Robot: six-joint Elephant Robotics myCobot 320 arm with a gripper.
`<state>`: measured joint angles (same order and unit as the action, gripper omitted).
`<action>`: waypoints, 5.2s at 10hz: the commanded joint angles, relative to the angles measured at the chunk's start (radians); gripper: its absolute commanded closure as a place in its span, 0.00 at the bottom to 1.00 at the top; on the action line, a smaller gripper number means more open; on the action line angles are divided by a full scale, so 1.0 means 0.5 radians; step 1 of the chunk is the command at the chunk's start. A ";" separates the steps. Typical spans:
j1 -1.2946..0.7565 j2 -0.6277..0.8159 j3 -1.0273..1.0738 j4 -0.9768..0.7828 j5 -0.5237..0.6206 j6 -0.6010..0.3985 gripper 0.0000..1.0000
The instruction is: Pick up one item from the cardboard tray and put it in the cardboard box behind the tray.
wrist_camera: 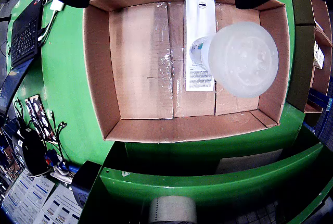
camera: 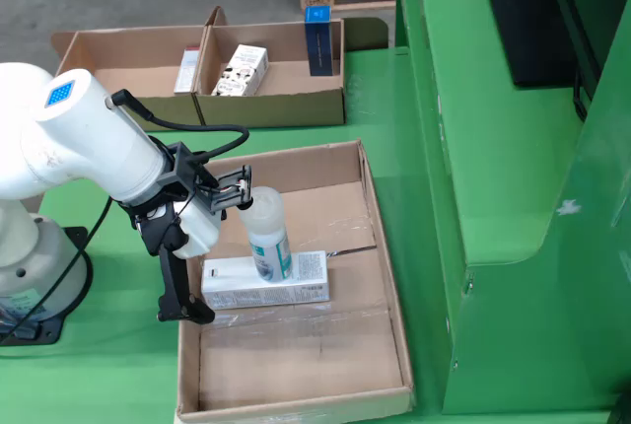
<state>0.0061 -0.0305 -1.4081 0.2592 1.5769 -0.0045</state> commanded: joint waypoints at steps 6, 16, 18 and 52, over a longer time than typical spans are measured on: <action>0.000 0.000 0.000 0.000 0.000 0.000 0.00; 0.000 0.000 0.000 0.000 0.000 0.000 0.00; 0.000 0.000 0.000 0.000 0.000 0.000 0.00; 0.365 -0.268 0.425 -0.114 -0.038 0.128 0.00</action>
<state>0.1916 -0.1103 -1.3390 0.2208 1.5507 0.0812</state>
